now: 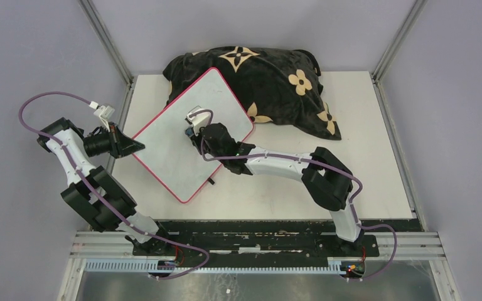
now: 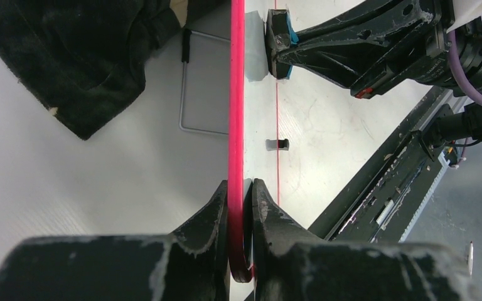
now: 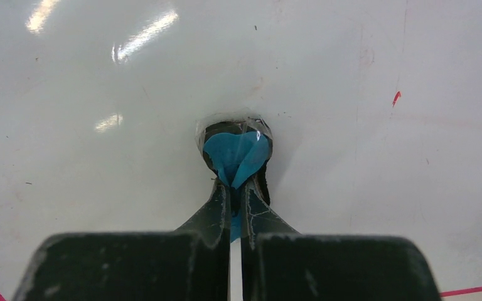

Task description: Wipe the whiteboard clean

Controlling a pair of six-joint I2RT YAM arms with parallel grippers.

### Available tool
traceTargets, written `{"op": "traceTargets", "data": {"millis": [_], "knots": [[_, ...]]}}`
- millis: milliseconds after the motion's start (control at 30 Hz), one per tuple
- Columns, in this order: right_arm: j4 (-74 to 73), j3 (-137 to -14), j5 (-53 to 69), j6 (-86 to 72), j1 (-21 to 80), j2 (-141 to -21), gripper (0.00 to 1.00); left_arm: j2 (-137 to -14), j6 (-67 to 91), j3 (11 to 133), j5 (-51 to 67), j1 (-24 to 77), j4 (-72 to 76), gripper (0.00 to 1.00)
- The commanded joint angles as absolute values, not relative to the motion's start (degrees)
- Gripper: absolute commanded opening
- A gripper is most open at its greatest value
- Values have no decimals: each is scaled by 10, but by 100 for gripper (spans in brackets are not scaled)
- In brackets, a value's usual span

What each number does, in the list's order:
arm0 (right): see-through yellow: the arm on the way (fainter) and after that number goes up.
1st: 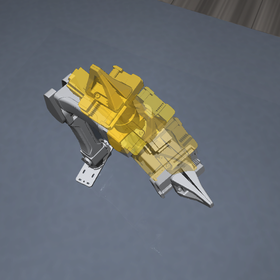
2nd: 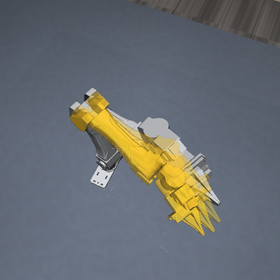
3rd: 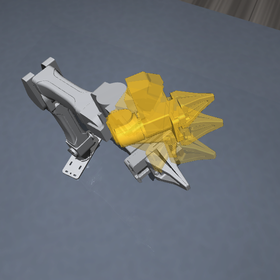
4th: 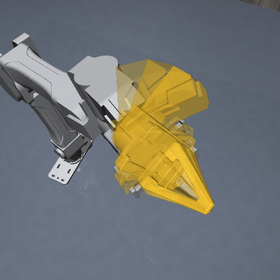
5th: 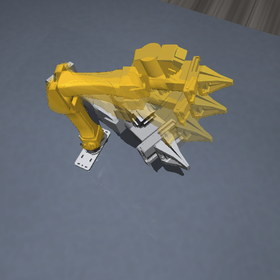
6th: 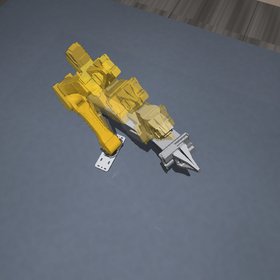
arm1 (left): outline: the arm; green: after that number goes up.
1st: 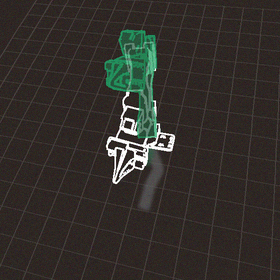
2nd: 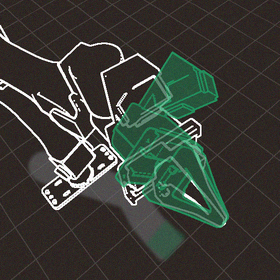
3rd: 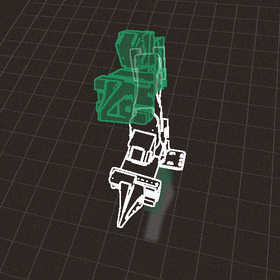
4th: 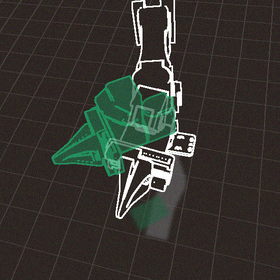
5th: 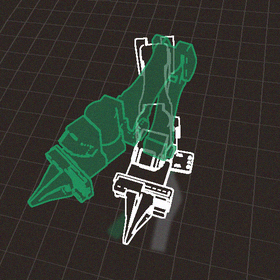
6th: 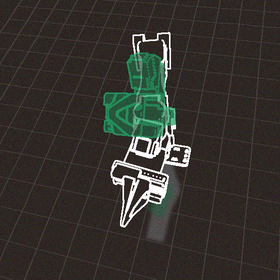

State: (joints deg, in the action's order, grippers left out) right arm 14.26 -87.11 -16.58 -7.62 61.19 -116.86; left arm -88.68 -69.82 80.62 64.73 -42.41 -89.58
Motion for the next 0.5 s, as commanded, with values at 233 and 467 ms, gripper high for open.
{"op": "traceTargets", "data": {"millis": [233, 467], "knots": [[100, -866, -104, -128, 457, -1178, 1, -872, -748, 815, 604, -414, -838, 3], [62, -917, -83, -116, 420, -1179, 1, -875, -746, 818, 604, -413, -838, 3]]}}
